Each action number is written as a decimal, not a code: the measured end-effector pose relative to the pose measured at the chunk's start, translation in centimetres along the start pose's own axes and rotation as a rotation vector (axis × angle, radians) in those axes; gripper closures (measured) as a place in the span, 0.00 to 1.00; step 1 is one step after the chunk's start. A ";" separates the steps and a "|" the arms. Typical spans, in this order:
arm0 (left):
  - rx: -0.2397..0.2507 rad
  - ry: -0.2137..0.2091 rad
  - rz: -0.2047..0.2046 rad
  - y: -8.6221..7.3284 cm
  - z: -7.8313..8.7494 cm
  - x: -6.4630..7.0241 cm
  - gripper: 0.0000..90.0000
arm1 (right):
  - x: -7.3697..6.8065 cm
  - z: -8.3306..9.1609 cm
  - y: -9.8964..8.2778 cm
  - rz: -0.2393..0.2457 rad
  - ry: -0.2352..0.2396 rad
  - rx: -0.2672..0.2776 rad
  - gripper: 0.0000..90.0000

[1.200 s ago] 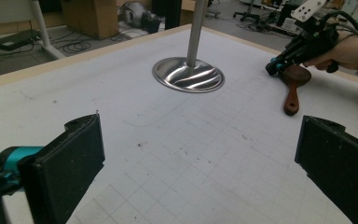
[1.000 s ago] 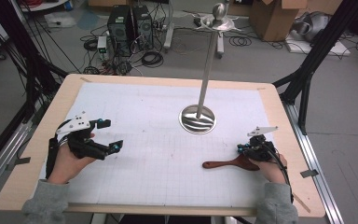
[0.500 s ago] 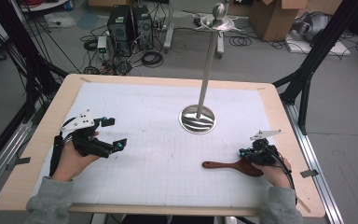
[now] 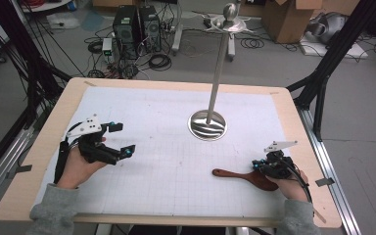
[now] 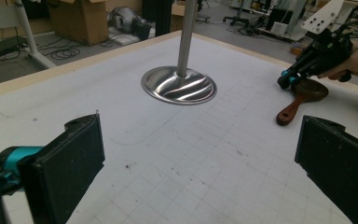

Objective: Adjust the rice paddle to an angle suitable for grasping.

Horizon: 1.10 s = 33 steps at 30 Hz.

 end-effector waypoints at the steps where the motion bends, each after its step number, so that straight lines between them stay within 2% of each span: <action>1: 0.000 0.001 -0.003 0.0 0.0 0.0 0.02 | -0.1 0.1 -0.1 0.002 0.005 0.001 1.00; 17: 0.008 -0.004 -0.002 0.2 0.0 0.0 0.02 | -1.2 0.9 -1.0 0.014 0.012 0.003 1.00; 33: 0.012 -0.003 -0.004 0.4 0.1 0.0 0.02 | -1.8 1.5 -1.7 0.026 0.049 -0.006 1.00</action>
Point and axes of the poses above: each handheld gripper's, and its own axes: z roughly backward along the jaws, y roughly out of its top, x roughly to its right, the point moved 5 cm from there along -z, roughly forward along the jaws, and after that the axes turned 6 degrees about z, right-handed, at the moved point
